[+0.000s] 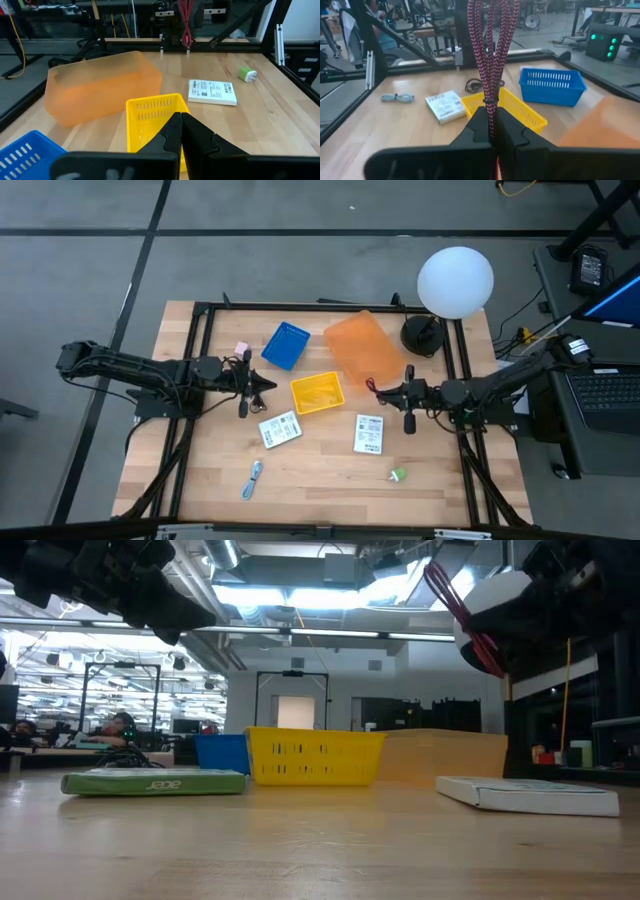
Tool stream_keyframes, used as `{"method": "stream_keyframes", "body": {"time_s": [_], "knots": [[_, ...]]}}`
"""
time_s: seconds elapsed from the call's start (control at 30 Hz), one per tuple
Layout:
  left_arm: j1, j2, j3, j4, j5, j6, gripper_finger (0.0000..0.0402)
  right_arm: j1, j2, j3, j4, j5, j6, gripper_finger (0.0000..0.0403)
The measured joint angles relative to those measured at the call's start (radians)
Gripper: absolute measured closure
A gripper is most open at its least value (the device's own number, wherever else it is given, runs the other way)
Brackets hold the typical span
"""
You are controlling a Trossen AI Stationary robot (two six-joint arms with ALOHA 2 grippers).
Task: Pick and place items into bin
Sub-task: Put the red USB cable into the yellow bin
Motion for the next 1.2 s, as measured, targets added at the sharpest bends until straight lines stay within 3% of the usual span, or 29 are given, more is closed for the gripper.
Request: {"method": "stream_keyframes", "body": {"time_s": [0.3,0.93,1.07,1.2], "knots": [[0.000,0.000,0.000,0.001,0.000,0.000,0.0398,-0.007,0.170,0.124,-0.061,0.000,-0.023,0.0403],[-0.002,0.000,0.000,0.060,0.037,0.009,0.0398,-0.138,0.561,0.467,-0.043,-0.041,-0.101,0.0403],[-0.003,-0.001,0.000,0.058,0.039,0.030,0.0398,-0.170,0.589,0.526,-0.077,-0.126,-0.132,0.0403],[-0.003,-0.001,0.000,0.049,0.047,0.035,0.0398,-0.200,0.595,0.594,-0.229,-0.188,-0.130,0.0403]]}}
